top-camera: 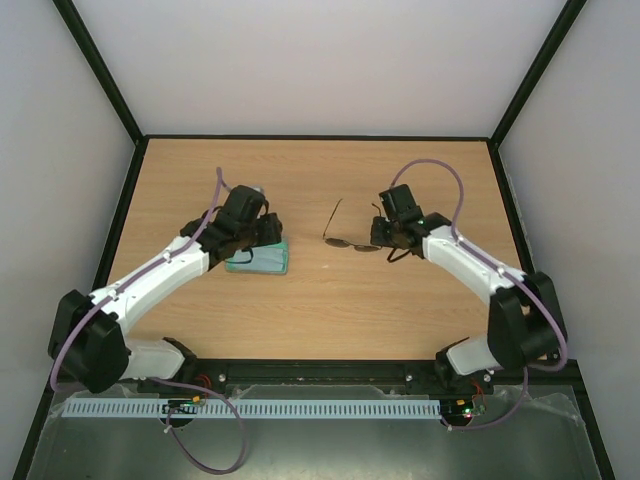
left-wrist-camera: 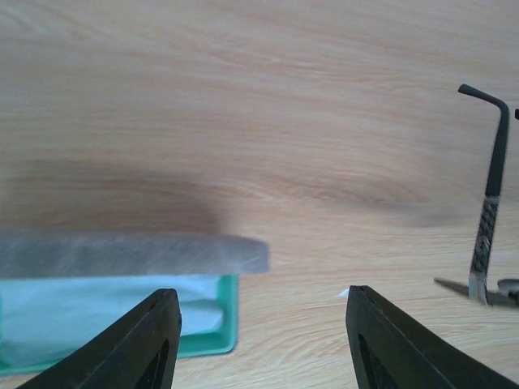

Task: Organize the sunglasses
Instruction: Pick up the sunglasses from the center of the board, then fold the sunglasses.

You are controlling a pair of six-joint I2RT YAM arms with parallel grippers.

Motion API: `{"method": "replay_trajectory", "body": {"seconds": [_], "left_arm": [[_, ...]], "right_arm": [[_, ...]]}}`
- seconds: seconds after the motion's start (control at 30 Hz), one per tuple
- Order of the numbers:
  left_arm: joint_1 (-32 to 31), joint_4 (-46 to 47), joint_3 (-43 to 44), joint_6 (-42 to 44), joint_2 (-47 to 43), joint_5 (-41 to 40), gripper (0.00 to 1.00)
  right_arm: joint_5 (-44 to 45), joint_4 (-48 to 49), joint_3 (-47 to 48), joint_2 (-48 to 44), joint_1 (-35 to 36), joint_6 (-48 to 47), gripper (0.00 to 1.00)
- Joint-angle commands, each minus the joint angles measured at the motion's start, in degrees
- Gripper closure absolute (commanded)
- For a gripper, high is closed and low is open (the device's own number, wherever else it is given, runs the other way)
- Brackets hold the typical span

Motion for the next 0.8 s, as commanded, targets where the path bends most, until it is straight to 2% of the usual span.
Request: {"method": "replay_trajectory", "body": {"seconds": [0.0,0.13,0.3,0.53,0.77], "left_arm": [[-1.5,-1.2,5.3,0.8,2.3,0.2,0.42],[-2.8,-1.5,9.5,1.5,5.4,0.4,0.42],[-5.9,-1.7,13.5,1.7,9.5,0.0,0.49],[-10.6,-2.1,13.6,0.2,12.1,-0.4,0.80],[-14.9,1.0,11.8,-1.6,13.1,1.8,0.87]], "right_arm": [[-1.8,-5.4,-2.4,-7.9,2.3,-1.5,0.99],[-1.9,-8.0,-3.6,-12.3,7.4,-1.3,0.99],[-1.1,-9.5,-3.7,-14.1,12.4,-0.7,0.99],[0.0,-9.9,-2.2,-13.9,12.7,0.3,0.99],[-0.4,-9.4,-0.5,-12.2,12.7,0.7,0.99]]}}
